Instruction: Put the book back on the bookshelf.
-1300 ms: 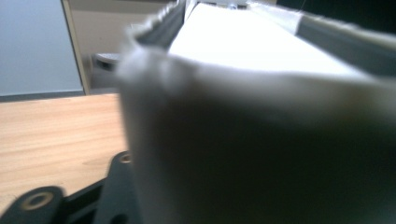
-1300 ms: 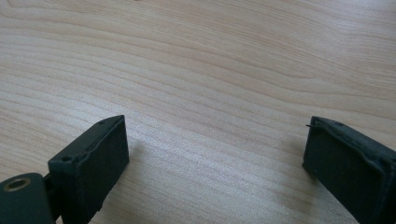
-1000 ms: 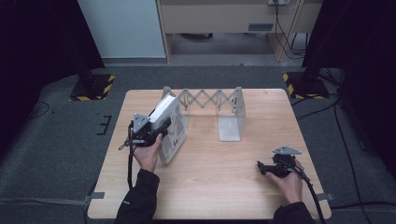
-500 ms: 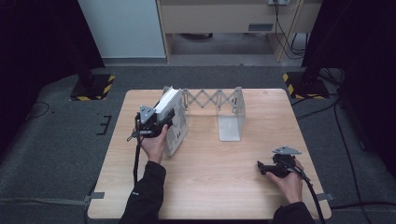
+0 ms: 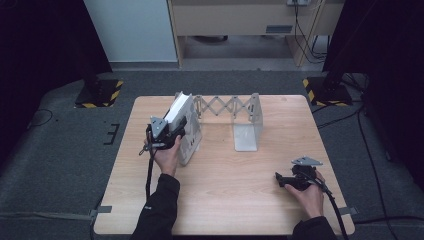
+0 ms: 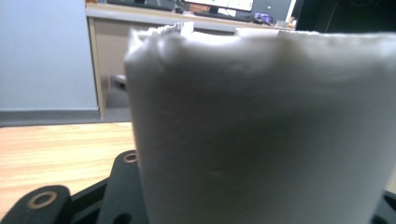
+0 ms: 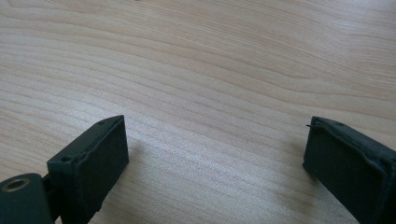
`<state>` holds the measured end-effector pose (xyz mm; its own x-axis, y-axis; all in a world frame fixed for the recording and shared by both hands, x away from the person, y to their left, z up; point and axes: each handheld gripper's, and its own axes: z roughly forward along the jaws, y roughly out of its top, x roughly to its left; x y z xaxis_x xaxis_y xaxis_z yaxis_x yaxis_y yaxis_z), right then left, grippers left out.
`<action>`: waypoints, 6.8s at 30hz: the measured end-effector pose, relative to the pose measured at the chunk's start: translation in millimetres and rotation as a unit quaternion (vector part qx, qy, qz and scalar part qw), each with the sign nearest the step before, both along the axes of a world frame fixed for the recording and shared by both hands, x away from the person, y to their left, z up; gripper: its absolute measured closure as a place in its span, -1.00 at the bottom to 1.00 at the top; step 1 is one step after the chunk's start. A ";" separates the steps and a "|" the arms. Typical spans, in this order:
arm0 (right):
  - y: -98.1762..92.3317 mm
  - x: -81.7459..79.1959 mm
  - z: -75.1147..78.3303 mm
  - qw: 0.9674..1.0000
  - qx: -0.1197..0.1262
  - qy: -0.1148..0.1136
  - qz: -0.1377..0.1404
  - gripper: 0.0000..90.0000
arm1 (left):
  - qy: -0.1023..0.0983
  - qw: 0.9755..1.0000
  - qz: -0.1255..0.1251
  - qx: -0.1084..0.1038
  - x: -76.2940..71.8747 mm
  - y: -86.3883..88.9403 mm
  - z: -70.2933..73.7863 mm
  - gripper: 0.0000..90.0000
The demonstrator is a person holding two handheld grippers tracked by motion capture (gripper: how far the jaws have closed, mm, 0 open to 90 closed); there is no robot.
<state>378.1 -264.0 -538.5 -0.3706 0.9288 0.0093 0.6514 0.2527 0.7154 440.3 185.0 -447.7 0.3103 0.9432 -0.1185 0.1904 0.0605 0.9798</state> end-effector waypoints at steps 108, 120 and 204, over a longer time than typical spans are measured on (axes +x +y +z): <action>2.2 2.1 -0.5 1.000 -0.004 -0.002 0.008 -0.86 | 0.083 0.993 -0.036 0.077 -18.5 -1.2 -51.3 0.11; 2.1 2.1 -0.5 1.000 -0.004 -0.002 0.009 -0.86 | 0.098 0.990 -0.091 0.049 -26.3 13.8 -49.4 0.21; 2.6 2.4 -0.5 1.000 -0.004 -0.003 0.009 -0.86 | 0.153 0.975 -0.146 0.072 -59.2 29.3 -56.8 -0.43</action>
<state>380.4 -261.4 -539.1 -0.3882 0.9216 -0.0006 0.6421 0.2709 0.7172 381.1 214.3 -504.5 0.5382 0.8342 -0.1202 0.4643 -0.1745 0.8683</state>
